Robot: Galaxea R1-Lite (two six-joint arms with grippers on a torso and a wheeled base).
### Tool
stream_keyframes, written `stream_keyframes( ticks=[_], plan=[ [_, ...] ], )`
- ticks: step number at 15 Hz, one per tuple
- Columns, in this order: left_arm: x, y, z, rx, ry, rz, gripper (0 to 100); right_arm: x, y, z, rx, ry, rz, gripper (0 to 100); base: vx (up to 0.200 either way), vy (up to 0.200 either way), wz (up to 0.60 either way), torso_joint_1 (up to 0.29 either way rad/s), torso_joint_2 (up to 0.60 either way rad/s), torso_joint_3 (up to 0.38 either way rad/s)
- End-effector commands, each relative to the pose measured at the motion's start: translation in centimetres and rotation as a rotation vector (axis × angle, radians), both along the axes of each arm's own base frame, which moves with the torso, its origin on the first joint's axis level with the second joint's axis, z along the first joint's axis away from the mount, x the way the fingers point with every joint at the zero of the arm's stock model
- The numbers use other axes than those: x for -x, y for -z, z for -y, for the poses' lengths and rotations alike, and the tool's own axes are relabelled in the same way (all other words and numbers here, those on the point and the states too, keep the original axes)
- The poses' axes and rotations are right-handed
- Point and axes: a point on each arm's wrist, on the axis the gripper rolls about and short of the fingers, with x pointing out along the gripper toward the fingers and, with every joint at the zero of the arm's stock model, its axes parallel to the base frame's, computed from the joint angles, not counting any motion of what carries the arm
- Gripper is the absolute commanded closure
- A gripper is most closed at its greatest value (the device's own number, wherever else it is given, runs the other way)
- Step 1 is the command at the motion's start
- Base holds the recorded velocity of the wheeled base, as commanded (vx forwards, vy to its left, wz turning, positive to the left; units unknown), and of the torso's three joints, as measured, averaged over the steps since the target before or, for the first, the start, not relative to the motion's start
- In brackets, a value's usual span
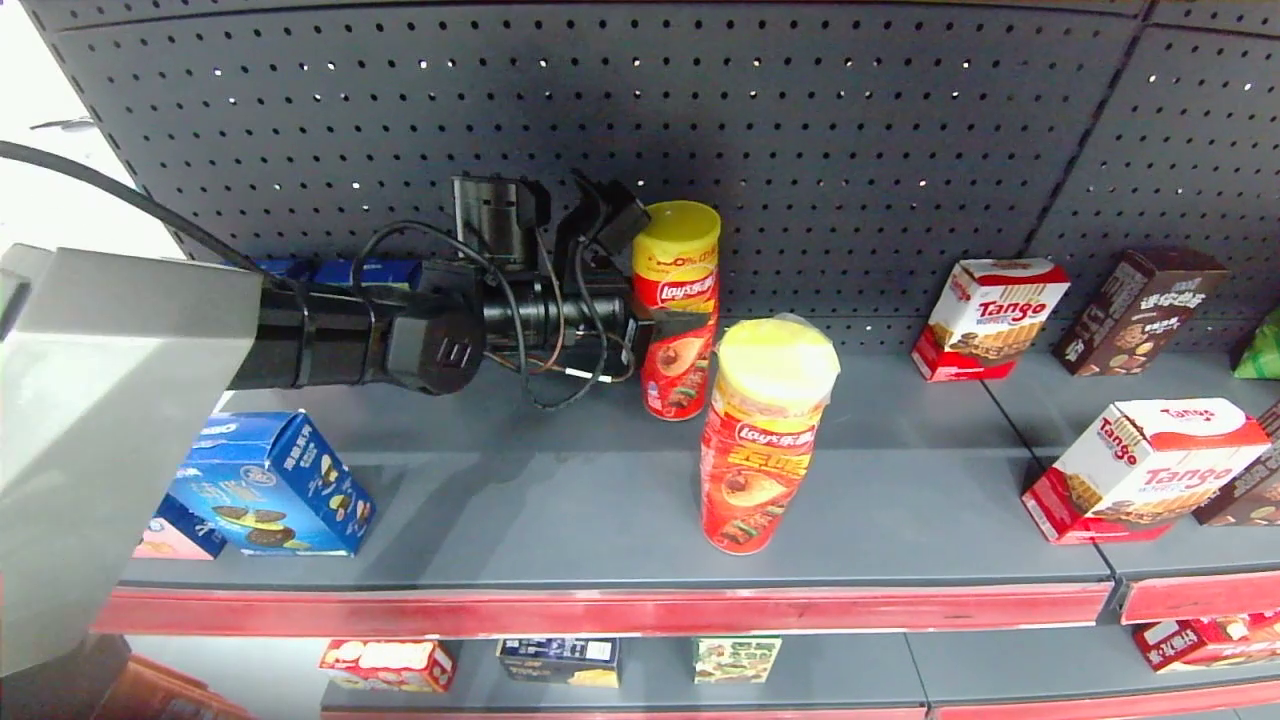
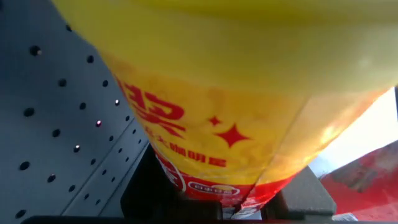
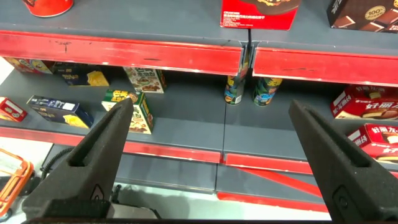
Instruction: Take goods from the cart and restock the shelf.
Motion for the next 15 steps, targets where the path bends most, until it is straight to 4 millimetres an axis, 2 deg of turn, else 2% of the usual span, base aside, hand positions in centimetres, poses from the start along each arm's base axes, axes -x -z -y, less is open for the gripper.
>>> stream_keyframes(
  ticks=[1,8,9,13,15],
  plan=[
    [-0.4,0.7,0.6,-0.003,0.007,-0.007,100,0.0,0.0,0.0,0.001,-0.001,-0.004,0,0.000,0.000,0.00,0.000,0.00,0.000],
    [-0.7,1.6,1.4,-0.010,0.022,-0.014,100,0.0,0.0,0.0,0.001,-0.001,-0.004,0,0.000,0.000,0.00,0.000,0.00,0.000],
    [-0.7,1.6,1.4,-0.010,0.020,-0.014,0,0.0,0.0,0.0,0.001,-0.001,-0.004,0,0.000,0.000,0.00,0.000,0.00,0.000],
    [-0.5,1.7,0.7,-0.017,0.006,-0.028,0,0.0,0.0,0.0,0.001,-0.001,-0.004,0,0.000,0.000,0.00,0.000,0.00,0.000],
    [0.5,0.7,-0.1,-0.020,-0.026,-0.026,0,0.0,0.0,0.0,0.001,-0.001,-0.004,0,0.000,0.000,0.00,0.000,0.00,0.000]
  ],
)
